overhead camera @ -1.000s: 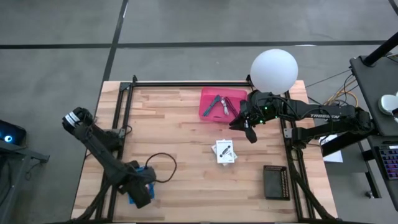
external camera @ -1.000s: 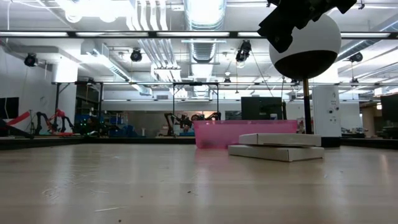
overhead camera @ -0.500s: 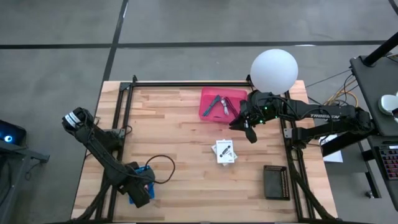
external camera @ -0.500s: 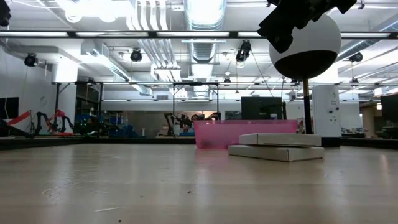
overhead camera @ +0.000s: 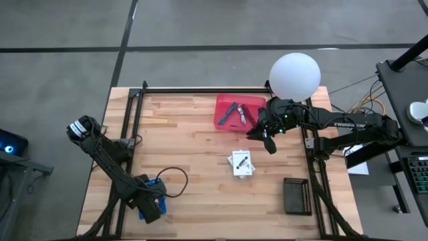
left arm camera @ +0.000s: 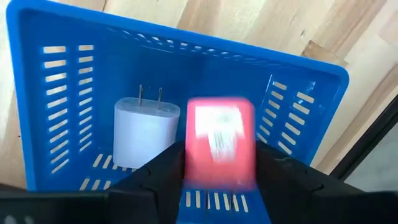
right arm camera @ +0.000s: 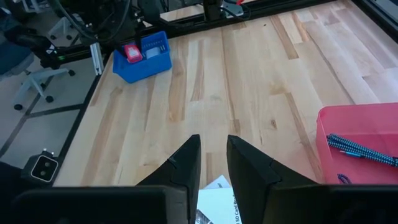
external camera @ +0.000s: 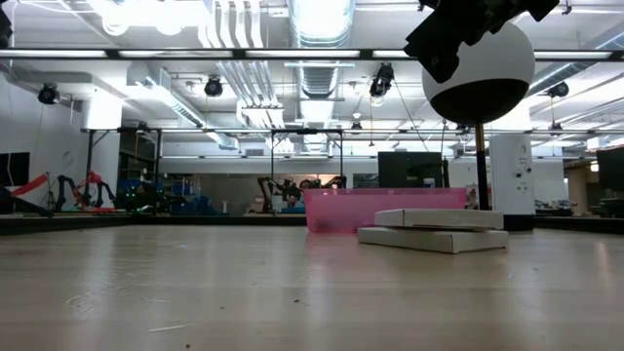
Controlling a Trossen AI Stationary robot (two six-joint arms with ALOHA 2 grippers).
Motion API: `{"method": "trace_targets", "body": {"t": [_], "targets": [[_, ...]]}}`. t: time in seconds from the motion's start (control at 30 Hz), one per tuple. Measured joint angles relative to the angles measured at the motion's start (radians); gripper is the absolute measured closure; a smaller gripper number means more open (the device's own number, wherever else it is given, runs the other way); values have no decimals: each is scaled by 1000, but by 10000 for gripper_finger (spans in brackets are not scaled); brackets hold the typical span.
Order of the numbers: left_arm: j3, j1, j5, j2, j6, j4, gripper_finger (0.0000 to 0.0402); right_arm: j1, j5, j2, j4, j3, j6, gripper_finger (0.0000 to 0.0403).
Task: Pick and place items into bin
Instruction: Put the pink charger adapter into the blue bin, then put the card reader box into the black bin
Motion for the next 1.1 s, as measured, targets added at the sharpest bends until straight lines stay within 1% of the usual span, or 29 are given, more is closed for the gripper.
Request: {"method": "trace_targets", "body": {"t": [0.3, 0.37, 0.47, 0.53, 0.63, 0.73, 0.83, 0.87, 0.93, 1.1], "targets": [[5, 9, 6, -5, -1, 15, 160, 0, 0, 0, 0, 0, -3, 335], [22, 26, 0, -7, 0, 18, 157, 0, 0, 0, 0, 0, -3, 335], [42, 54, -45, -25, 0, 17, 164, 0, 0, 0, 0, 0, -3, 335], [54, 77, -105, -49, 5, 18, 173, 0, 0, 0, 0, 0, -7, 335], [83, 125, -235, -106, 64, 24, 191, 0, 0, 0, 1, 0, -16, 335], [96, 178, -412, -174, 171, 44, 209, 0, 1, 0, 3, 0, -18, 335], [80, 248, -610, -258, 366, 194, 227, 0, 1, 0, 3, 0, -11, 335], [68, 280, -643, -286, 451, 253, 233, 0, 4, 0, 3, 0, -2, 335], [43, 351, -656, -329, 618, 384, 247, 0, 5, 0, 4, 0, 22, 335], [-45, 526, -640, -433, 944, 715, 294, 0, 7, 0, 4, 0, 64, 335]]}}
